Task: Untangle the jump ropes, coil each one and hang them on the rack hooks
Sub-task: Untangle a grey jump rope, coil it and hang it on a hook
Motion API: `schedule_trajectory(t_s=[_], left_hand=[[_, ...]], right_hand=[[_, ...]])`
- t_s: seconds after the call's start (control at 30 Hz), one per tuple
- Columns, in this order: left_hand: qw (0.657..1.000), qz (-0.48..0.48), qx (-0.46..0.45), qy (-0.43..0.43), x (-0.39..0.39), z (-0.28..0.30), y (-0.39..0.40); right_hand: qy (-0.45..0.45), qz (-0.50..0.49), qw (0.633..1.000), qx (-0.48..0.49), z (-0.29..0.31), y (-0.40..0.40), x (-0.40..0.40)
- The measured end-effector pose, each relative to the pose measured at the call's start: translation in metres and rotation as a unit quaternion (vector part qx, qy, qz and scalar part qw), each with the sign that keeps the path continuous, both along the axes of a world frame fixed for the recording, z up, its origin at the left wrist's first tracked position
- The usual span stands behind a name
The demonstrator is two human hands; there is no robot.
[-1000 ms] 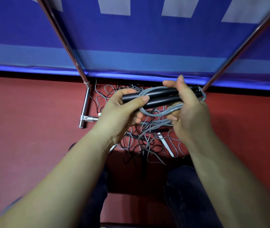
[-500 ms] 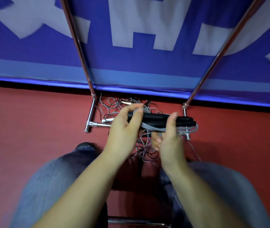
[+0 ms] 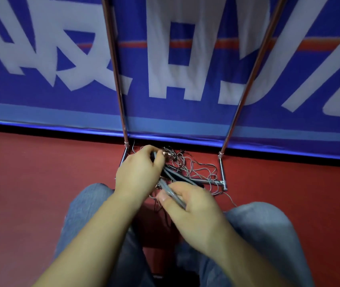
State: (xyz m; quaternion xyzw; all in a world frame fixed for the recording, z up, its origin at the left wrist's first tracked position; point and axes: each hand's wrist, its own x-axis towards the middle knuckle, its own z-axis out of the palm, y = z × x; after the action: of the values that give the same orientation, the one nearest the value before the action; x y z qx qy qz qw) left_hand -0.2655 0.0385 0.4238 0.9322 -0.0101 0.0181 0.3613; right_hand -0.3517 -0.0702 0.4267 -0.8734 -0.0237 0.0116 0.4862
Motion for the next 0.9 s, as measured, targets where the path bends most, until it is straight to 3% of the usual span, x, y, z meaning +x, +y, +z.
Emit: schedule_trajectory(t_s=[0.2,0.27,0.43,0.57,0.63,0.73,0.9], left_hand=[[0.988,-0.134,0.07,-0.031,-0.035,0.026,0.013],[0.983,-0.173,0.057,-0.024,-0.042,0.031,0.021],[0.958,-0.225,-0.157,0.083,-0.043,0.036,0.028],[0.869,-0.185,-0.412,0.203,-0.049,0.036,0.012],[0.846,-0.17,-0.457,0.217,-0.054,0.038,0.003],[0.845,-0.14,-0.468,0.217,-0.053,0.043,-0.005],[0.833,-0.033,-0.519,0.189,-0.051,0.042,-0.008]], right_hand=[[-0.117,-0.033,0.989,-0.088,0.026,-0.032,-0.006],[-0.095,-0.029,0.993,-0.065,0.027,-0.033,-0.004],[0.042,0.044,0.992,0.113,0.036,-0.028,0.008],[0.153,0.058,0.958,0.237,0.027,-0.033,0.012],[0.21,0.039,0.926,0.313,0.02,-0.032,0.011],[0.246,-0.011,0.849,0.467,0.021,-0.017,0.01],[0.205,-0.111,0.933,0.275,0.007,0.005,0.011]])
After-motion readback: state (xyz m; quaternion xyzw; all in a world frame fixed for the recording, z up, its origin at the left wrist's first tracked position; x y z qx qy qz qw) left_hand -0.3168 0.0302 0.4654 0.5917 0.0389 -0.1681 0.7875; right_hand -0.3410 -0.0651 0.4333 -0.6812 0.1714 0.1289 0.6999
